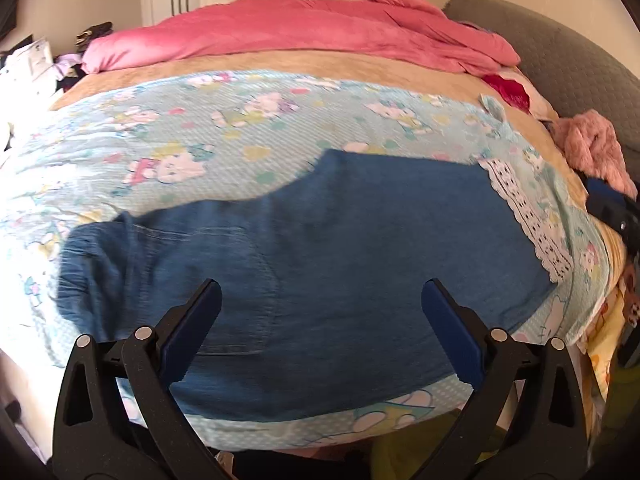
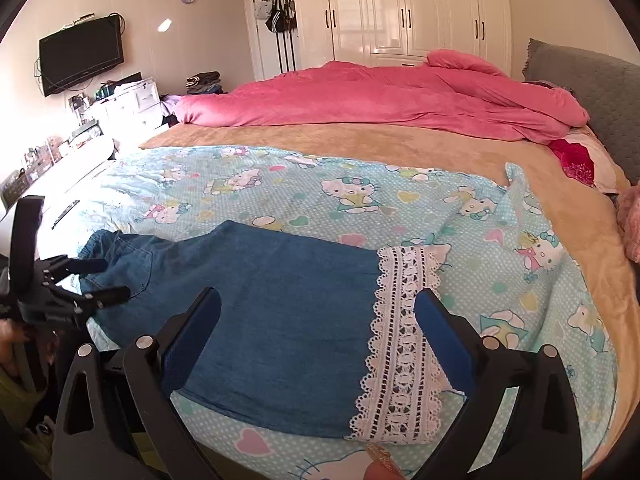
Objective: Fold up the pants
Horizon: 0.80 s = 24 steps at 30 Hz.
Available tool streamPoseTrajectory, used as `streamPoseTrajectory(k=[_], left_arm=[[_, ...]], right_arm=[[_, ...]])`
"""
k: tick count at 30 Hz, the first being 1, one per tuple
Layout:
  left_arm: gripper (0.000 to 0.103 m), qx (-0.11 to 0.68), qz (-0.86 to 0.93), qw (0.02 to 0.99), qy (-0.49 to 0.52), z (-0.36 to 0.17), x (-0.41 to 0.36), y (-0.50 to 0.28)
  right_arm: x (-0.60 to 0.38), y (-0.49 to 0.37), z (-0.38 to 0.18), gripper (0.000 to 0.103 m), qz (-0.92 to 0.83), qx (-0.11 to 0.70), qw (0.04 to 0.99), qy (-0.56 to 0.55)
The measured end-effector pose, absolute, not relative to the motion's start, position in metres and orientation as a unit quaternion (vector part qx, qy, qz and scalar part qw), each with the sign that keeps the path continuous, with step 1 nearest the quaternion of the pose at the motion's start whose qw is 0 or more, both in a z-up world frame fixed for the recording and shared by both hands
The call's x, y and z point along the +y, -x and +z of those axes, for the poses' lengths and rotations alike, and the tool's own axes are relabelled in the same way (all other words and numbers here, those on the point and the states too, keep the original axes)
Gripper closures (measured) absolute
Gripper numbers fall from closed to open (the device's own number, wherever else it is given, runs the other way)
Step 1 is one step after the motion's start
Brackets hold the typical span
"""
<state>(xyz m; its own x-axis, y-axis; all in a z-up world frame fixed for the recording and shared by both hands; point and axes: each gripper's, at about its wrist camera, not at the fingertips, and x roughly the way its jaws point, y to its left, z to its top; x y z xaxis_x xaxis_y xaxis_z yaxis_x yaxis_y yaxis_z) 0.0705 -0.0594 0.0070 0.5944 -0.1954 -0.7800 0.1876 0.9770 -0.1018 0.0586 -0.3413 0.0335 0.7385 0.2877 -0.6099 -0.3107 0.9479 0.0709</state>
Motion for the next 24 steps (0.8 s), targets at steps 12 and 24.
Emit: streamPoseTrajectory(k=[12,24], left_arm=[[0.009,0.492,-0.138,0.859,-0.034,-0.048,-0.099,-0.081],[0.009,0.480,-0.144,0.865,-0.033,-0.029,-0.098,-0.081]], right_arm=[[-0.350,-0.069,-0.058,0.006,0.141,0.472,0.870,0.035],[-0.370,-0.057,-0.028,0.006,0.145,0.416,0.898,-0.005]])
